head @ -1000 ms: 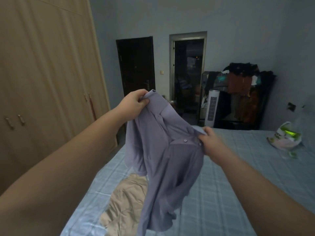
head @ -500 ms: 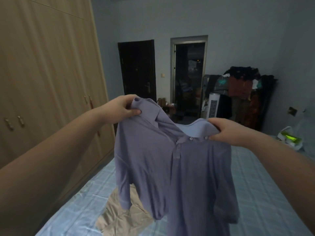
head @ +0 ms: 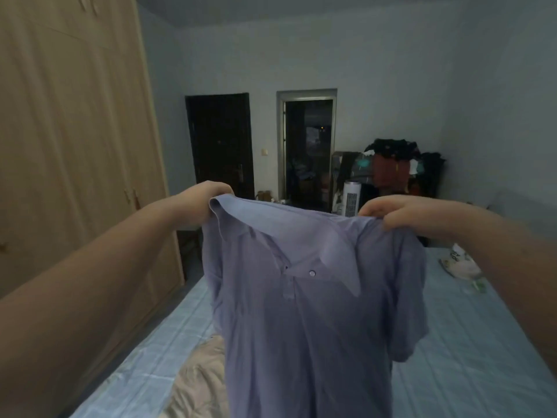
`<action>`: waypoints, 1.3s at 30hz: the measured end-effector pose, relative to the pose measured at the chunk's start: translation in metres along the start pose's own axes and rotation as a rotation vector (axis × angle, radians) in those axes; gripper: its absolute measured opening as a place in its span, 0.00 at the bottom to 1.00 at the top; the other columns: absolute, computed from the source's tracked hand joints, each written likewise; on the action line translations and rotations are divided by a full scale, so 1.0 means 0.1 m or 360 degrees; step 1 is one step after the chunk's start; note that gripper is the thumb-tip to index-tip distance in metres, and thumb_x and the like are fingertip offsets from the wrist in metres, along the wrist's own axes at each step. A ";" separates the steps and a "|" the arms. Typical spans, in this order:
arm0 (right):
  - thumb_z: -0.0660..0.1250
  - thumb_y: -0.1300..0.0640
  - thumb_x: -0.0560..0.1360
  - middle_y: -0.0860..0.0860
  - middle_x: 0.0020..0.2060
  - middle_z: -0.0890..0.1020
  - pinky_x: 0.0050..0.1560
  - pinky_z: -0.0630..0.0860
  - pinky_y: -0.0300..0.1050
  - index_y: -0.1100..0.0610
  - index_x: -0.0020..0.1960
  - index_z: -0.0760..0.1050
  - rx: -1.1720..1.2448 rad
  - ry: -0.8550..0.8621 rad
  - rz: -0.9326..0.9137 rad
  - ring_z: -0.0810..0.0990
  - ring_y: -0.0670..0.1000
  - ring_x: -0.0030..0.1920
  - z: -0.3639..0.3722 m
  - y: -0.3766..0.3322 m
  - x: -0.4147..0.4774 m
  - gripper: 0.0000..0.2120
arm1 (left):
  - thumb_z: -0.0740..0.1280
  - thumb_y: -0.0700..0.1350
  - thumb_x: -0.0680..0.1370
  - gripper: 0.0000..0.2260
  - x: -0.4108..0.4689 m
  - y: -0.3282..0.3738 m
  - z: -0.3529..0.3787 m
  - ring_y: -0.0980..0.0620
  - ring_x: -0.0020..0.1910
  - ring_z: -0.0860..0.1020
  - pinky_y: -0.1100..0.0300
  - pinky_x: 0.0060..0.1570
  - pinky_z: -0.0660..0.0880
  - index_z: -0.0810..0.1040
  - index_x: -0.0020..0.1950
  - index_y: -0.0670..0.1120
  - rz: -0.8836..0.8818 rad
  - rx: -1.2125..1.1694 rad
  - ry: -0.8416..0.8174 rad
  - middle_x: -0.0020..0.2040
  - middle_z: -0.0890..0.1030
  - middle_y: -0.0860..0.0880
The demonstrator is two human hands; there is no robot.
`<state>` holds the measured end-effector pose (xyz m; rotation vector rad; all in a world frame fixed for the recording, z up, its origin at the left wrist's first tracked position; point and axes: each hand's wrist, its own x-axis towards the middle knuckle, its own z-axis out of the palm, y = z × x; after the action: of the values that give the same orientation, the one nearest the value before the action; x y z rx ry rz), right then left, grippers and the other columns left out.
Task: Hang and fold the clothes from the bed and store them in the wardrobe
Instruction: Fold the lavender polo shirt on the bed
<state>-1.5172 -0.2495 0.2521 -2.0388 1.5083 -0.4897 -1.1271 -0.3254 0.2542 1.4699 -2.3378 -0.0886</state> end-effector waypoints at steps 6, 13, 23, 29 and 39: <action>0.64 0.59 0.76 0.48 0.41 0.80 0.49 0.74 0.50 0.45 0.38 0.78 -0.0341 0.0561 -0.0020 0.78 0.52 0.47 -0.05 -0.07 0.07 0.13 | 0.69 0.38 0.77 0.09 -0.14 0.01 -0.21 0.53 0.44 0.80 0.61 0.40 0.73 0.79 0.42 0.52 0.0051 -0.0214 0.0066 0.43 0.82 0.52; 0.61 0.62 0.75 0.52 0.42 0.78 0.49 0.72 0.50 0.48 0.41 0.73 -0.0246 0.0837 -0.0045 0.75 0.53 0.46 0.12 -0.15 -0.17 0.10 | 0.66 0.50 0.80 0.13 -0.26 0.00 -0.37 0.51 0.37 0.73 0.55 0.39 0.69 0.73 0.35 0.49 0.0054 -0.0133 0.0104 0.36 0.76 0.49; 0.69 0.53 0.76 0.53 0.39 0.82 0.44 0.74 0.49 0.55 0.42 0.80 -0.0591 0.1015 -0.0046 0.80 0.55 0.45 -0.02 -0.38 -0.66 0.07 | 0.69 0.49 0.79 0.14 -0.39 0.15 -0.44 0.53 0.36 0.73 0.57 0.39 0.69 0.76 0.34 0.48 0.0169 -0.0423 0.0033 0.34 0.76 0.50; 0.63 0.68 0.74 0.44 0.42 0.82 0.46 0.70 0.42 0.43 0.45 0.79 -0.0469 0.1010 0.0119 0.79 0.49 0.47 -0.06 -0.25 -0.89 0.19 | 0.69 0.50 0.79 0.14 -0.37 0.13 -0.46 0.56 0.33 0.70 0.58 0.37 0.66 0.72 0.34 0.53 0.0318 -0.0435 -0.0058 0.31 0.73 0.57; 0.65 0.63 0.80 0.55 0.48 0.87 0.43 0.80 0.40 0.54 0.49 0.84 0.0192 0.0619 0.0287 0.84 0.46 0.43 -0.13 -0.12 -1.10 0.10 | 0.69 0.56 0.78 0.08 -0.46 -0.11 -0.48 0.51 0.47 0.79 0.55 0.50 0.74 0.80 0.42 0.55 0.0258 -0.0433 -0.0533 0.43 0.82 0.54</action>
<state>-1.5499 -0.1450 0.2734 -1.7629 1.8160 -0.9198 -1.0833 -0.2831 0.2827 1.2029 -2.5682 -0.6268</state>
